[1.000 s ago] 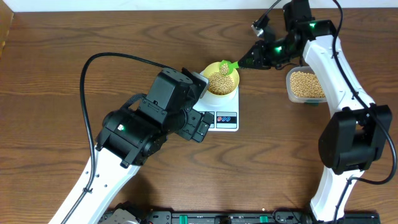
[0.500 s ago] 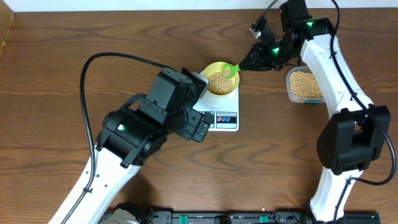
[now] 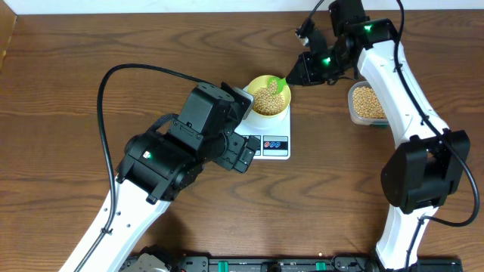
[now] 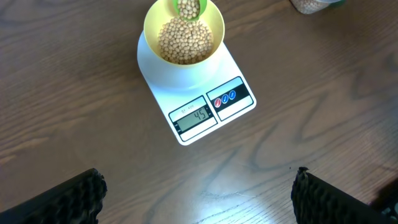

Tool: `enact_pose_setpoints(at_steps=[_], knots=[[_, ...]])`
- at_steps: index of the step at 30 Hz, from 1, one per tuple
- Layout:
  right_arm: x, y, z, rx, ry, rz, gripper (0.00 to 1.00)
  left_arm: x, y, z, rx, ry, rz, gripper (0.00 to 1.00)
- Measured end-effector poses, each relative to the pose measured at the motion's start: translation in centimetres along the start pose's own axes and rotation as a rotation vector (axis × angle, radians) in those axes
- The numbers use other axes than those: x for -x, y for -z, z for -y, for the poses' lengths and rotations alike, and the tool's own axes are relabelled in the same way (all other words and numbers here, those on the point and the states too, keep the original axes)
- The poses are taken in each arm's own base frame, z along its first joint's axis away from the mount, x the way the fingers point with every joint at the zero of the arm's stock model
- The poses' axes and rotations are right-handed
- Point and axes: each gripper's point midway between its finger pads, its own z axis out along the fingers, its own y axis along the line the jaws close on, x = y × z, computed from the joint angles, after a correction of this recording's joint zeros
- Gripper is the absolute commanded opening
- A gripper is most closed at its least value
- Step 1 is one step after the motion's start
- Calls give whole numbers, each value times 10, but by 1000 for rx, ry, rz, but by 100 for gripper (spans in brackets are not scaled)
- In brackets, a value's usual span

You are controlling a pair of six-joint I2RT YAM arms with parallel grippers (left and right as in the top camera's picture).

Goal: Scoop item into bowl and weigh 50g on scale
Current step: 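Tip the green scoop over the yellow bowl to pour soybeans in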

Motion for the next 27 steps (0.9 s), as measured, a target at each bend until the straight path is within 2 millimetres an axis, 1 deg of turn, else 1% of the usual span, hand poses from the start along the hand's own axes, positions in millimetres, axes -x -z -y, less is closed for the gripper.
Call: enact_pose_setpoints(at_steps=[4, 11, 27], knots=[[-4, 0, 1, -14, -6, -16, 1, 0, 0, 0, 0, 0, -1, 98], [0, 6, 1, -51, 15, -7, 1, 0, 0, 0, 0, 0, 0, 98], [0, 8, 1, -76, 25, -13, 1, 0, 0, 0, 0, 0, 0, 98]])
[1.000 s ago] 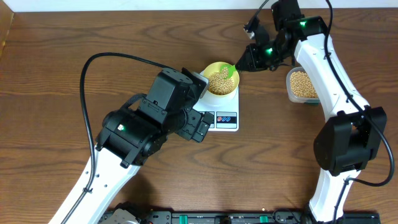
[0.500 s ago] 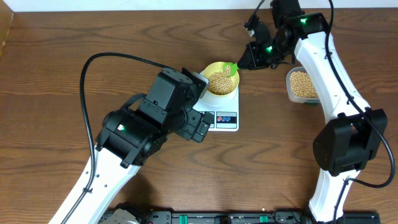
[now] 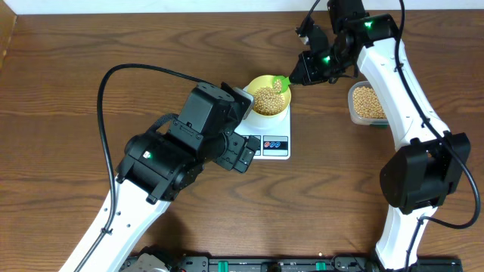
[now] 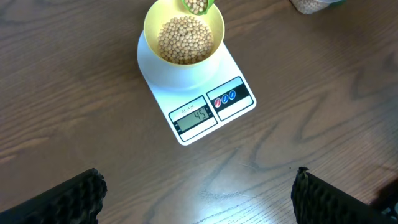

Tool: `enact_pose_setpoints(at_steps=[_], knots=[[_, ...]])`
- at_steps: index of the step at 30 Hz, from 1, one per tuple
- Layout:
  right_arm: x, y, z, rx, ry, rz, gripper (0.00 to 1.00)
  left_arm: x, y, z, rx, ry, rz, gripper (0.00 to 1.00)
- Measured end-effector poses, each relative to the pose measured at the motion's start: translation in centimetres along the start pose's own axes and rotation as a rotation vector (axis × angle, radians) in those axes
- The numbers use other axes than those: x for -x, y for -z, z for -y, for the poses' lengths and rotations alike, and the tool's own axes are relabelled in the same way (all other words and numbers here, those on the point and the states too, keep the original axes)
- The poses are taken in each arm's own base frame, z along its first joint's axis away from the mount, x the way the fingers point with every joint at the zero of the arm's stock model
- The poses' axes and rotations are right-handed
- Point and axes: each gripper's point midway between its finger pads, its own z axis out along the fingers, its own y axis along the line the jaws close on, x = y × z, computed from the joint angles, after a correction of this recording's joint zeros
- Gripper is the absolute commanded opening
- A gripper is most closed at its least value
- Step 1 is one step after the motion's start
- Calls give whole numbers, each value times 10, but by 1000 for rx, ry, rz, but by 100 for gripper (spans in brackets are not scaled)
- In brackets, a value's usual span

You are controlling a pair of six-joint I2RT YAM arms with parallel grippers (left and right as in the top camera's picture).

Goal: Scoop item into bowl and weigh 50g on scale
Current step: 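Tip the green scoop over the yellow bowl to pour soybeans in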

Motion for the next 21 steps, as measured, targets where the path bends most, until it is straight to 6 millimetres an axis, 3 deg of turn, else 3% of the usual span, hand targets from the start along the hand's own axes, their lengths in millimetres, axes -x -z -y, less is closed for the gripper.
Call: enact_pose_setpoints(at_steps=[21], knots=[[-4, -4, -6, -17, 12, -22, 1, 0, 0, 0, 0, 0, 0, 98]])
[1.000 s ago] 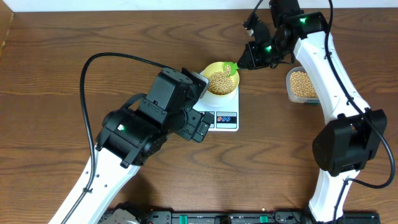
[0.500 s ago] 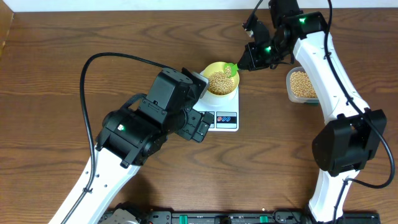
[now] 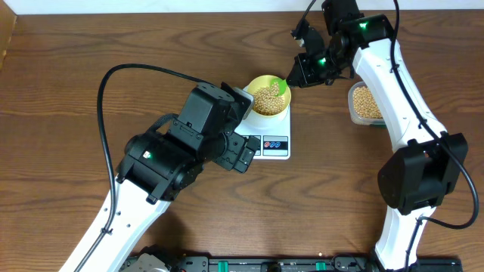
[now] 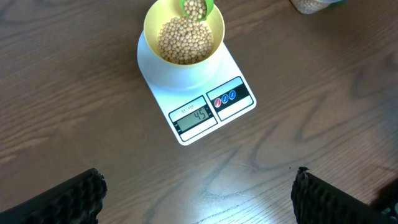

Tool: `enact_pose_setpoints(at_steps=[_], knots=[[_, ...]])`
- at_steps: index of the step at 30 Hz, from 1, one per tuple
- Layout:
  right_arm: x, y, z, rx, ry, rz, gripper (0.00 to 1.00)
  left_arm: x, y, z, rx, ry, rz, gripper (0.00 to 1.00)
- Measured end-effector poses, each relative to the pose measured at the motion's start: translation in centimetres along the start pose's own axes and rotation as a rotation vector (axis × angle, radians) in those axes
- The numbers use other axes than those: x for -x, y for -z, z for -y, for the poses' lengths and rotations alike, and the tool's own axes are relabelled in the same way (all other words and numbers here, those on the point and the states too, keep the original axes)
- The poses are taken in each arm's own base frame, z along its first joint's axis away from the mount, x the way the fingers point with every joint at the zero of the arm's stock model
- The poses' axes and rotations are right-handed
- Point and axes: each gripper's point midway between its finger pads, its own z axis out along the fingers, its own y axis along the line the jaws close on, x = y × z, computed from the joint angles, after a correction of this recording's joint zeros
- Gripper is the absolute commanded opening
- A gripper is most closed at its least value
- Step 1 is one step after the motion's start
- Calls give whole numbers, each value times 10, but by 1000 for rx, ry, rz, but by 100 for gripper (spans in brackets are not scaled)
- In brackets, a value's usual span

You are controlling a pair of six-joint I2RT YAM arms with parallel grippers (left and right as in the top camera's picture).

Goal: Scoop item into bowl and weigh 50g on scale
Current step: 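Tip the green scoop over the yellow bowl to pour soybeans in, then shake the tilted scoop over the bowl to add soybeans slowly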

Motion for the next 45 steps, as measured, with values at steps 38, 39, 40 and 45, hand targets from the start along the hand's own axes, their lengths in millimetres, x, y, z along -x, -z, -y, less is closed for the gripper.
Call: enact_pose_setpoints(at_steps=[38, 39, 40, 45], knots=[[4, 9, -9, -51, 56, 4, 1, 0, 0, 0, 0, 0, 0, 98], [4, 9, -9, -51, 56, 4, 1, 0, 0, 0, 0, 0, 0, 98], [4, 9, -9, -51, 56, 4, 1, 0, 0, 0, 0, 0, 0, 98], [4, 9, -9, -51, 57, 5, 1, 0, 0, 0, 0, 0, 0, 98]])
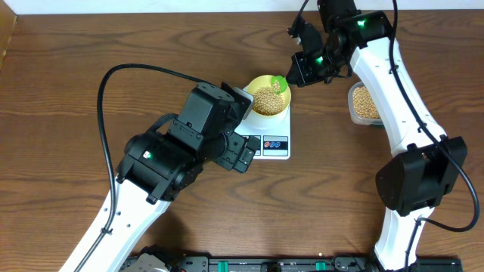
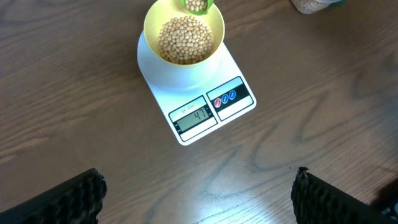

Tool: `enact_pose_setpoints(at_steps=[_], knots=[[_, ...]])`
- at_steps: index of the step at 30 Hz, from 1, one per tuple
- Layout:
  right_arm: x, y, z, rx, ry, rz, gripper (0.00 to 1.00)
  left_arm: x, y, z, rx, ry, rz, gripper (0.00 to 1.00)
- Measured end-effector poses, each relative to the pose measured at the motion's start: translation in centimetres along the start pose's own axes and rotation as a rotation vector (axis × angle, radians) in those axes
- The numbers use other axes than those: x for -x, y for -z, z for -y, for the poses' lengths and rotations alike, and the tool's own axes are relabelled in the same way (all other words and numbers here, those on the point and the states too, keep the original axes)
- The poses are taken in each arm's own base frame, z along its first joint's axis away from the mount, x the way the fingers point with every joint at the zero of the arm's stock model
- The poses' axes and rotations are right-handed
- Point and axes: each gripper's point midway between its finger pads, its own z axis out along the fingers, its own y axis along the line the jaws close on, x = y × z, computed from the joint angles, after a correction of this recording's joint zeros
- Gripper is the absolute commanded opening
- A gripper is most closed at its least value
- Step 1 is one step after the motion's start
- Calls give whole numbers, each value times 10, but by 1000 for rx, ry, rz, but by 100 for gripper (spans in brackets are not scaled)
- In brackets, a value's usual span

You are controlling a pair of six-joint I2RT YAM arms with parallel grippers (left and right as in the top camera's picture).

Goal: Scoop item into bowl and weigh 50g on scale
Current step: 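Shake the tilted scoop over the bowl to add soybeans slowly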

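Observation:
A yellow bowl (image 2: pixel 184 38) holding soybeans stands on the white scale (image 2: pixel 238 79). Its display (image 2: pixel 198 114) reads 47. A green scoop (image 2: pixel 198 5) with beans in it hangs over the bowl's far rim. Seen from overhead, my right gripper (image 1: pixel 297 72) is shut on the handle of the scoop (image 1: pixel 279 83), just right of the bowl (image 1: pixel 268 97). My left gripper (image 2: pixel 199 202) is open and empty above bare table in front of the scale, with its fingers (image 2: pixel 62 199) wide apart.
A clear container of soybeans (image 1: pixel 366 102) sits on the table to the right of the scale, beside the right arm. The bulky left arm (image 1: pixel 178 147) covers the table left of the scale (image 1: pixel 274 144).
The scale's reading has gone from 45 to 47. The scoop sits slightly farther back over the bowl's rim, and the right arm has shifted a little left. The left arm has not moved.
The scoop, loaded with beans, was over the bowl at every moment, shifting slightly near the far rim, while the display stayed at 45. Now the display reads 47. The left gripper stayed open in front of the scale throughout.

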Motion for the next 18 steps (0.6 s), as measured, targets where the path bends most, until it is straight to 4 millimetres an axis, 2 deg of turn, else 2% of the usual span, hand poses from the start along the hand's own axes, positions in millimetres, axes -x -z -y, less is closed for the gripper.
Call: enact_pose_setpoints(at_steps=[13, 18], knots=[[0, 0, -1, -2, 2, -1, 1, 0, 0, 0, 0, 0, 0, 98], [-1, -4, -8, 2, 17, -9, 1, 0, 0, 0, 0, 0, 0, 98]])
